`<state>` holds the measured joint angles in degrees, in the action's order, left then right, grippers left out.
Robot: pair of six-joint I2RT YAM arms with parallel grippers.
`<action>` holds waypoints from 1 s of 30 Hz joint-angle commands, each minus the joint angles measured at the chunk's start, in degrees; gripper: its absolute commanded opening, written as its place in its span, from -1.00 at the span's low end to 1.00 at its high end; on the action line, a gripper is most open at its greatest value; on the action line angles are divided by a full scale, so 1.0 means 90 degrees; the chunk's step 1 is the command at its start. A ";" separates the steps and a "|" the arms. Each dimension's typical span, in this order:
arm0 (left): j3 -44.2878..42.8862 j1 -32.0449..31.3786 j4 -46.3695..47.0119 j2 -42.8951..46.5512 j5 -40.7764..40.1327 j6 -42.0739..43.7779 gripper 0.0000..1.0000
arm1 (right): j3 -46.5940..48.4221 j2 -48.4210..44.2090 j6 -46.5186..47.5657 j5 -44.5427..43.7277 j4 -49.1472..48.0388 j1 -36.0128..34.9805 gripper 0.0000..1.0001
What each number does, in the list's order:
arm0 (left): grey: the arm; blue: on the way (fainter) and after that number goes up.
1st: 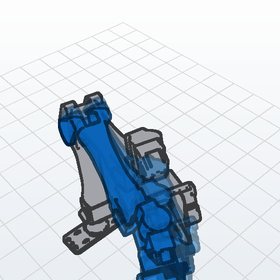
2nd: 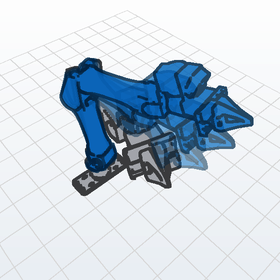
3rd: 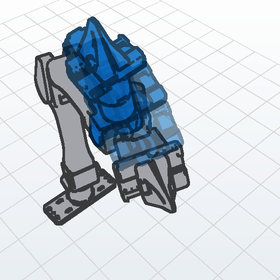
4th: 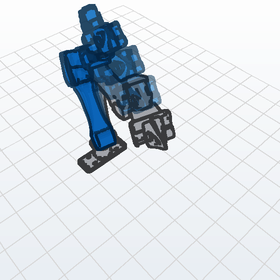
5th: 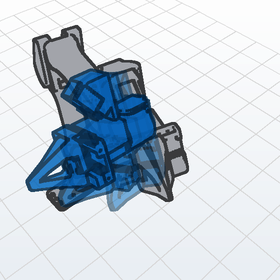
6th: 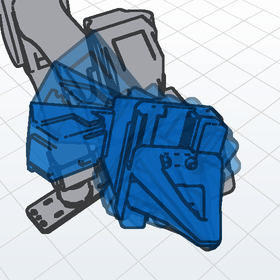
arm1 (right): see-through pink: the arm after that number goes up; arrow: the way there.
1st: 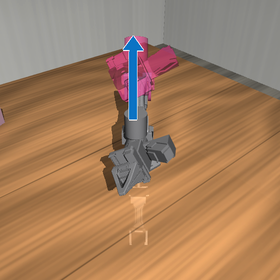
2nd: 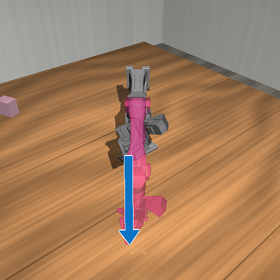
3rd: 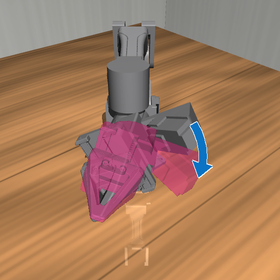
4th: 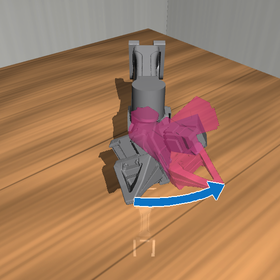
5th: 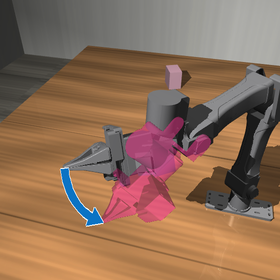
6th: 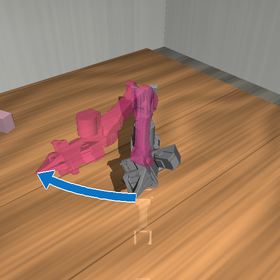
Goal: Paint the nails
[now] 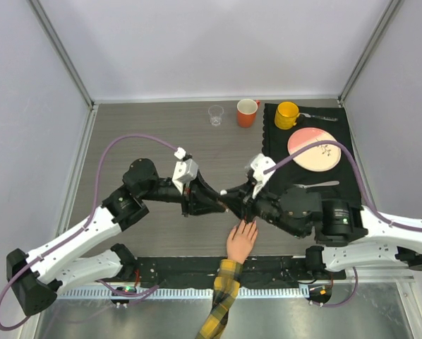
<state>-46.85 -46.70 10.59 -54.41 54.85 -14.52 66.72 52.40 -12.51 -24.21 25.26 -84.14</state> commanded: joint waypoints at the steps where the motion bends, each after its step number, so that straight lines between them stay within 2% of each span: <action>1: -0.0302 0.0296 -0.0988 0.0265 -0.4712 0.0929 -1.00 | -0.0100 0.1176 -0.1009 -0.3240 0.0337 -0.0337 -0.98; 2: -0.0360 0.0296 -0.1155 0.0226 -0.5723 0.1104 -0.99 | 0.0104 0.1682 -0.1379 -0.4843 0.0889 -0.0435 -0.98; 3: -0.0467 0.0306 -0.1476 0.0177 -0.5984 0.1174 -1.00 | 0.0735 0.2625 -0.2127 -0.5275 0.1233 -0.0456 -0.98; 4: -0.0488 0.0296 -0.1508 0.0157 -0.6045 0.1223 -1.00 | 0.1137 0.3137 -0.2628 -0.5666 0.1691 -0.0456 -0.98; 6: -0.0342 0.0296 -0.1344 0.0206 -0.6192 0.1243 -1.00 | 0.1853 0.3919 -0.2624 -0.5933 0.1999 -0.0378 -0.98; 8: -0.0195 0.0296 -0.1022 0.0323 -0.6134 0.1252 -0.99 | 0.1894 0.3982 -0.2245 -0.5720 0.1524 -0.0212 -0.98; 10: -0.0126 0.0306 -0.0952 0.0343 -0.5841 0.1291 -1.00 | 0.1505 0.3506 -0.1532 -0.4901 0.0869 0.0032 -0.91; 11: -0.0165 0.0306 -0.0962 0.0314 -0.5734 0.1301 -1.00 | 0.1039 0.3262 -0.1356 -0.4589 0.0276 0.0100 -0.78; 12: -0.0185 0.0306 -0.0981 0.0294 -0.5482 0.1301 -1.00 | 0.0841 0.3047 -0.1228 -0.3870 0.0077 0.0188 -0.55; 13: -0.0204 0.0306 -0.0991 0.0275 -0.5286 0.1301 -1.00 | 0.0674 0.2610 -0.1140 -0.3641 -0.0099 0.0305 -0.42; 14: -0.0243 0.0306 -0.0991 0.0207 -0.5139 0.1272 -1.00 | 0.0421 0.2393 -0.1071 -0.3358 -0.0169 0.0344 -0.32; 15: -0.0244 0.0306 -0.0962 0.0187 -0.4809 0.1253 -1.00 | 0.0313 0.2197 -0.0993 -0.2930 -0.0208 0.0364 -0.12; 17: -0.0263 0.0306 -0.0903 0.0128 -0.4456 0.1253 -1.00 | 0.0088 0.1543 -0.0895 -0.2576 -0.0209 0.0393 0.03; 18: -0.0273 0.0296 -0.0884 0.0060 -0.3970 0.1252 -1.00 | 0.0029 0.1309 -0.0827 -0.2033 -0.0228 0.0413 0.09; 20: -0.0360 0.0306 -0.0884 -0.0038 -0.3325 0.1262 -1.00 | -0.0108 0.0713 -0.0691 -0.1580 -0.0209 0.0481 0.31; 21: -0.0380 0.0315 -0.0874 -0.0144 -0.2983 0.1233 -1.00 | -0.0137 0.0537 -0.0622 -0.1201 -0.0218 0.0520 0.35; 22: -0.0438 0.0316 -0.0864 -0.0204 -0.2167 0.1233 -1.00 | -0.0147 0.0390 -0.0534 -0.0530 -0.0199 0.0550 0.40; 24: -0.0497 0.0306 -0.0719 -0.0359 -0.1420 0.1126 -1.00 | -0.0196 -0.0020 -0.0319 0.0177 -0.0199 0.0599 0.44; 25: -0.0498 0.0315 -0.0602 -0.0399 -0.0527 0.0922 -1.00 | -0.0216 -0.0138 -0.0241 0.0692 -0.0189 0.0608 0.47; 28: -0.0362 0.0306 0.0276 -0.0535 0.0813 0.0163 -1.00 | -0.0197 -0.0373 -0.0162 0.1193 -0.0121 0.0647 0.46; 30: -0.0273 0.0306 0.1093 -0.0575 0.1189 -0.0317 -1.00 | -0.0167 -0.0441 -0.0143 0.1467 -0.0121 0.0657 0.33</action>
<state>-48.84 -43.86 3.97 -59.24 46.70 -8.23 65.23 49.06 -16.32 -22.94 25.28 -78.54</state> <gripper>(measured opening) 0.270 0.704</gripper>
